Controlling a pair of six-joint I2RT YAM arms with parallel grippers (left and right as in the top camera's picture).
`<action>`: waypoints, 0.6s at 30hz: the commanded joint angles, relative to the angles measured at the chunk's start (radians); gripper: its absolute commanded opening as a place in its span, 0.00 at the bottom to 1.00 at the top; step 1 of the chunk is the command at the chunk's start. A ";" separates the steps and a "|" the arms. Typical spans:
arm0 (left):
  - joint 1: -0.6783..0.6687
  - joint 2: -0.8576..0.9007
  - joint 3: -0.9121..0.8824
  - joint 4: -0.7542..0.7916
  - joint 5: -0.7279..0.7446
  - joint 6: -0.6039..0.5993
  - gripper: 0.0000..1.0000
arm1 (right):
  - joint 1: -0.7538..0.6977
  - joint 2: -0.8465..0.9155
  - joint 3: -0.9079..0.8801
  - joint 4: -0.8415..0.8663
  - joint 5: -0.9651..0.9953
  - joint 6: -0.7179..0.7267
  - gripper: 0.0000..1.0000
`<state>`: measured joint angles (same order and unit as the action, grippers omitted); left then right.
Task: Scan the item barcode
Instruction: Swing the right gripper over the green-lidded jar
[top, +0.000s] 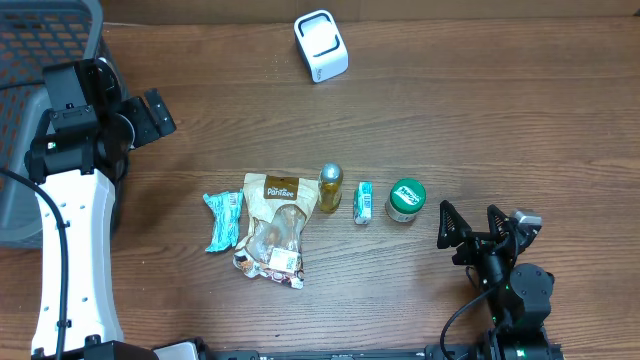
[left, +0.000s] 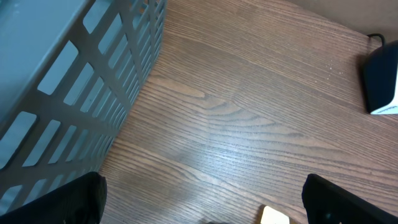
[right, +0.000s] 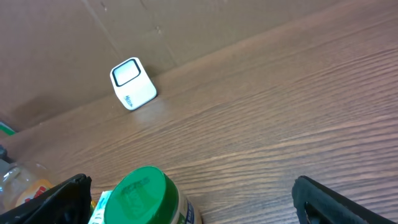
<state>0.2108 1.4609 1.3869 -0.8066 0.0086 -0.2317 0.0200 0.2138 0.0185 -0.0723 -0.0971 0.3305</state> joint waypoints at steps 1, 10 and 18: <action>-0.002 -0.006 0.024 0.000 0.008 0.019 0.99 | -0.005 0.001 -0.008 0.010 0.005 0.007 1.00; -0.002 -0.006 0.024 0.000 0.008 0.019 1.00 | -0.005 0.032 0.219 -0.140 -0.002 0.011 1.00; -0.002 -0.006 0.024 0.000 0.008 0.019 1.00 | -0.005 0.298 0.756 -0.515 -0.037 0.011 1.00</action>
<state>0.2108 1.4609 1.3869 -0.8062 0.0116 -0.2317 0.0200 0.4110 0.5747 -0.4950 -0.1028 0.3393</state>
